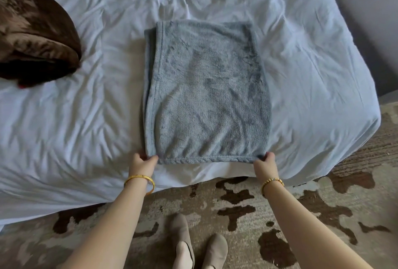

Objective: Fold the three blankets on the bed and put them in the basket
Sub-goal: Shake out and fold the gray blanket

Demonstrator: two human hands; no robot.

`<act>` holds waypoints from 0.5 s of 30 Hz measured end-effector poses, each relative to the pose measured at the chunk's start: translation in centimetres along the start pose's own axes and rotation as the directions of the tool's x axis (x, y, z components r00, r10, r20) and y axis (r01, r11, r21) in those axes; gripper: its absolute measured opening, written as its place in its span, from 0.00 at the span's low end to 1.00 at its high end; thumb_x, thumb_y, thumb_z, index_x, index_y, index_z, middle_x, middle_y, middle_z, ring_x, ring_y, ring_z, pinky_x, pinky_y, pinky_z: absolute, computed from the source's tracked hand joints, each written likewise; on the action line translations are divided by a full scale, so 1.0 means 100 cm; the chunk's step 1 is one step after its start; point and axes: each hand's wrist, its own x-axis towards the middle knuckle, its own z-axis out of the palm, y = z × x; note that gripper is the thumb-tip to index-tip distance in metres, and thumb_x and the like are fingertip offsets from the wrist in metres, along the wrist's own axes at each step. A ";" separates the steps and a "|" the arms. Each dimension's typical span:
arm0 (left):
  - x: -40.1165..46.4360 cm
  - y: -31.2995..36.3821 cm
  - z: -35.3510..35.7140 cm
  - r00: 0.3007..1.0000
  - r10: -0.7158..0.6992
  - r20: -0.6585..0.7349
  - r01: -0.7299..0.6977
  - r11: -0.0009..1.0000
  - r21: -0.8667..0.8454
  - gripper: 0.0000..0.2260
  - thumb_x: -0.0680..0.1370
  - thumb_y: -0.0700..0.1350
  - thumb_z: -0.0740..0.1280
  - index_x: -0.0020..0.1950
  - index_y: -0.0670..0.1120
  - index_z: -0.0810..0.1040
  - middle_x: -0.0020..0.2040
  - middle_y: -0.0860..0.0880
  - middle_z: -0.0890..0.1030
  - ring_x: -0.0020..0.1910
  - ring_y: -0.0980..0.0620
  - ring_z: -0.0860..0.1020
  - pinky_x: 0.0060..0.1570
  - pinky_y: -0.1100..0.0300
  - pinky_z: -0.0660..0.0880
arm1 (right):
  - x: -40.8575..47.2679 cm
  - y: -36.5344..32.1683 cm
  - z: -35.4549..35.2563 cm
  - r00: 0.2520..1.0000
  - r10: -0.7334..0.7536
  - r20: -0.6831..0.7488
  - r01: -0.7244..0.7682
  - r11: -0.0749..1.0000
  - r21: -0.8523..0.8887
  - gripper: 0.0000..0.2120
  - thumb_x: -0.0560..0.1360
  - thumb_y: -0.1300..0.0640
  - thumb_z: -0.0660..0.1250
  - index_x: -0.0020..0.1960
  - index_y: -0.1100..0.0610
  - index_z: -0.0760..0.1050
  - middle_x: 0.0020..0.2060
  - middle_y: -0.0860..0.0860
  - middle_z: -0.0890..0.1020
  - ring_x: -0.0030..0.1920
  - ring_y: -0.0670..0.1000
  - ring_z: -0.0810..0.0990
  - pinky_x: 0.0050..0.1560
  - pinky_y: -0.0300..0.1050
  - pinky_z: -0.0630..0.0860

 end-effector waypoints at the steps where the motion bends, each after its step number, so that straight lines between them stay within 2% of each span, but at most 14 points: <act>1: 0.000 0.000 0.001 1.000 -0.012 -0.004 0.012 0.997 -0.080 0.13 0.73 0.40 0.69 0.54 0.42 0.70 0.47 0.44 0.76 0.45 0.45 0.76 0.55 0.50 0.76 | 0.004 -0.003 0.001 1.000 0.018 0.009 -0.019 0.994 0.109 0.09 0.74 0.68 0.56 0.52 0.58 0.63 0.36 0.50 0.68 0.34 0.47 0.66 0.33 0.39 0.64; 3: 0.000 -0.001 0.002 1.000 -0.001 0.011 0.002 0.995 -0.102 0.13 0.72 0.41 0.70 0.53 0.43 0.71 0.45 0.45 0.76 0.45 0.46 0.76 0.56 0.51 0.75 | 0.011 -0.006 0.001 0.998 0.043 0.053 -0.056 0.961 0.272 0.04 0.76 0.64 0.58 0.47 0.56 0.64 0.35 0.49 0.66 0.33 0.46 0.64 0.34 0.39 0.61; 4: 0.001 -0.001 0.002 0.999 -0.002 0.043 0.005 0.997 -0.071 0.11 0.73 0.44 0.70 0.52 0.43 0.72 0.45 0.46 0.77 0.45 0.46 0.76 0.55 0.52 0.74 | 0.013 -0.008 0.001 0.995 0.045 0.089 -0.069 0.955 0.288 0.03 0.76 0.59 0.60 0.47 0.56 0.65 0.35 0.49 0.67 0.33 0.46 0.65 0.34 0.39 0.62; 6: 0.002 -0.001 0.002 0.996 -0.014 0.091 0.017 0.999 -0.033 0.10 0.74 0.47 0.68 0.52 0.43 0.74 0.44 0.46 0.77 0.46 0.46 0.76 0.55 0.52 0.73 | 0.016 -0.009 0.001 0.988 0.044 0.145 -0.084 0.955 0.283 0.09 0.76 0.54 0.65 0.53 0.56 0.69 0.38 0.48 0.73 0.35 0.45 0.70 0.38 0.39 0.67; 9: 0.003 -0.003 0.005 0.994 -0.016 0.106 0.024 0.997 -0.069 0.09 0.76 0.48 0.66 0.51 0.45 0.71 0.41 0.51 0.75 0.42 0.50 0.76 0.54 0.53 0.74 | 0.017 -0.010 -0.001 0.984 0.070 0.164 -0.125 0.928 0.350 0.07 0.74 0.57 0.69 0.49 0.57 0.73 0.44 0.52 0.79 0.45 0.50 0.77 0.52 0.45 0.74; 11: 0.000 -0.002 0.007 0.996 -0.023 0.091 0.033 0.993 -0.110 0.08 0.76 0.48 0.65 0.50 0.44 0.70 0.41 0.51 0.73 0.41 0.51 0.75 0.48 0.55 0.74 | 0.012 -0.010 -0.005 0.978 0.074 0.194 -0.150 0.897 0.415 0.07 0.73 0.59 0.69 0.49 0.58 0.74 0.47 0.54 0.80 0.48 0.51 0.79 0.56 0.45 0.74; 13: -0.006 0.004 0.007 0.996 -0.056 0.074 0.068 0.984 -0.166 0.08 0.77 0.48 0.64 0.48 0.43 0.70 0.40 0.48 0.72 0.40 0.48 0.75 0.41 0.56 0.77 | 0.000 -0.015 -0.013 0.967 0.089 0.241 -0.200 0.849 0.490 0.10 0.73 0.60 0.69 0.53 0.60 0.74 0.47 0.54 0.81 0.48 0.52 0.79 0.53 0.44 0.75; 15: -0.019 0.019 0.004 0.993 -0.099 0.065 0.111 0.971 -0.210 0.09 0.79 0.48 0.62 0.44 0.44 0.68 0.36 0.45 0.70 0.33 0.48 0.72 0.33 0.55 0.76 | -0.017 -0.026 -0.021 0.951 0.150 0.269 -0.275 0.805 0.526 0.10 0.74 0.60 0.68 0.54 0.59 0.72 0.45 0.52 0.79 0.48 0.51 0.78 0.49 0.44 0.73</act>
